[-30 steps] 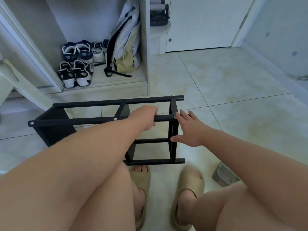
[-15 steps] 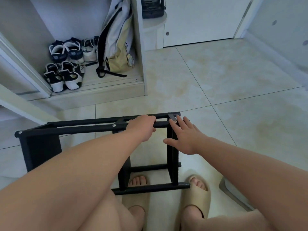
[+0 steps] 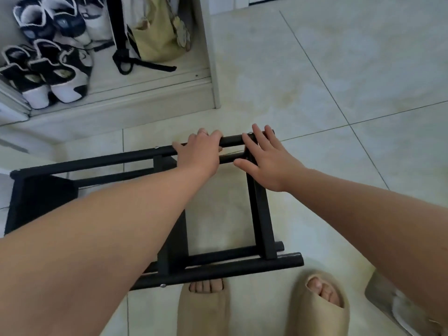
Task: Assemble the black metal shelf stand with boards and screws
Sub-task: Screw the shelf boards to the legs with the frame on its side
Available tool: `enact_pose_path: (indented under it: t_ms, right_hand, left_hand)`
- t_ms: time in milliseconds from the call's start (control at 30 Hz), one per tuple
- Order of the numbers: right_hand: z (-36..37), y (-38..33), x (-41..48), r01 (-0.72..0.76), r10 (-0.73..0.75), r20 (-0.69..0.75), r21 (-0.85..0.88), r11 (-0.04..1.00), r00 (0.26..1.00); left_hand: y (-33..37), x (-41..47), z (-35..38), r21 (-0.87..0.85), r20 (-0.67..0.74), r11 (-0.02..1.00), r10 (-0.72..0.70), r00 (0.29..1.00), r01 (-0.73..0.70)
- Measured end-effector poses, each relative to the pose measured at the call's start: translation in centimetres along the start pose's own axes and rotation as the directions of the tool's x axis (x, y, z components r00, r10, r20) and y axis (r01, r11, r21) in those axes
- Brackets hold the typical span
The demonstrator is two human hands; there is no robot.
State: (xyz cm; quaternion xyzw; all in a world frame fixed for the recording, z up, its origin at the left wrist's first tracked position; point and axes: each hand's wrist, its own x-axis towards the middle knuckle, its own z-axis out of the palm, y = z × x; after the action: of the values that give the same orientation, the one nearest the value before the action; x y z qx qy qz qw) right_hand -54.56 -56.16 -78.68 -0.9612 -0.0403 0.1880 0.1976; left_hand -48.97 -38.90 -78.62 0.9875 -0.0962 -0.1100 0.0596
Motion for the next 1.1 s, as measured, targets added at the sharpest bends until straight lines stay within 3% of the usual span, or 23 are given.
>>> enact_pose_path:
  t_ms: [267,467,667,867,1100]
  right_hand:
    - [1.9,1.2,4.8,0.004,-0.004,0.005,-0.076,0.997,1.000]
    - [-1.6,0.5,-1.8,0.010,-0.007,0.025,-0.141,0.990,1.000]
    - [-5.4,2.2,-13.6,-0.066,0.066,-0.005,-0.169,0.983,0.998]
    - [-6.3,7.7,-25.7,-0.234,0.240,0.014,-0.185,0.955,0.971]
    - [-3.4,15.7,-34.4,-0.424,0.451,0.156,-0.177,0.888,0.879]
  left_hand:
    - [-1.2,3.4,2.9,-0.033,-0.016,0.999,-0.042,0.999,0.041]
    - [0.2,-1.7,0.1,0.050,0.158,0.998,-0.036,0.987,0.028]
    - [5.6,-8.1,-4.5,0.146,0.213,0.961,0.200,0.956,-0.233]
    - [13.8,-14.0,-4.8,0.161,0.291,0.855,0.435,0.852,-0.492]
    - [22.9,-17.8,-0.5,0.143,0.432,0.652,0.636,0.639,-0.745]
